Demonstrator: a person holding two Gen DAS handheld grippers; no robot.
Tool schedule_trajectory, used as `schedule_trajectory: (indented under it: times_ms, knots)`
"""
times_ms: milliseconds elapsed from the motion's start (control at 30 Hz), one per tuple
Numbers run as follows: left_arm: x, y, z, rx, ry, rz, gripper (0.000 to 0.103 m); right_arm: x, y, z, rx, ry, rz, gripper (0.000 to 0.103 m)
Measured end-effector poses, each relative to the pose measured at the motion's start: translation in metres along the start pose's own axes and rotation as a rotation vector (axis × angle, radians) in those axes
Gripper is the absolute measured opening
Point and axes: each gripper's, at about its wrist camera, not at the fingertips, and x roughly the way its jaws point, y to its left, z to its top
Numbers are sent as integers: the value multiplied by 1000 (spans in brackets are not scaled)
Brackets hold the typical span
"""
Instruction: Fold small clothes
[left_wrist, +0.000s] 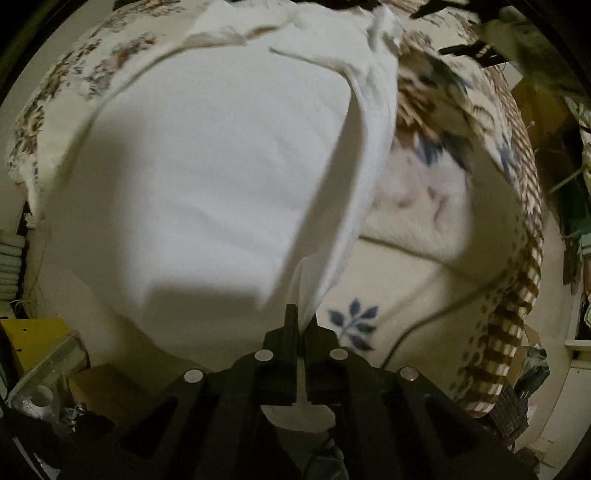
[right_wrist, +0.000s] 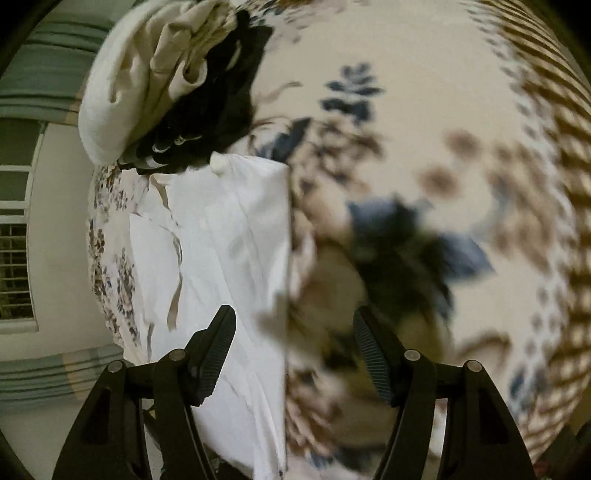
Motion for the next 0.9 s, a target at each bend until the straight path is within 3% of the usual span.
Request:
schedule_trajectory:
  times_ms: [67,133,167,200,267,300,433,600,733,900]
  knots:
    - [-8,11,-1,3,-9,1,1,18,9,16,11,5,-6,68]
    - [-16,14,-7,0,-23,-1,1,40,15,27,40,47,61,68]
    - [-19,19,-7,-4,-27,-5,1,50,19,31,51,73,82,62]
    - [-23,27,-6,-14,-30,-12,1,55,21,32,64,77,86,37]
    - [-35,42,-4,-43,-46,-23,1,61,31,34,79,81,70,11]
    - [-40,51,-1,-63,-52,-36,1,60,38,33,70,68,57,5]
    - [-60,88,15,-127,-83,-62,1,41,81,32,16,18,0,4]
    - [-74,164,44,-190,-124,-57,1,31,156,38,-50,-22,-63,3]
    - [-65,225,70,-216,-130,-47,1,50,232,48,-114,-30,-130,3]
    - [-26,297,94,-234,-92,-51,1,108,316,58,-190,-45,-266,3]
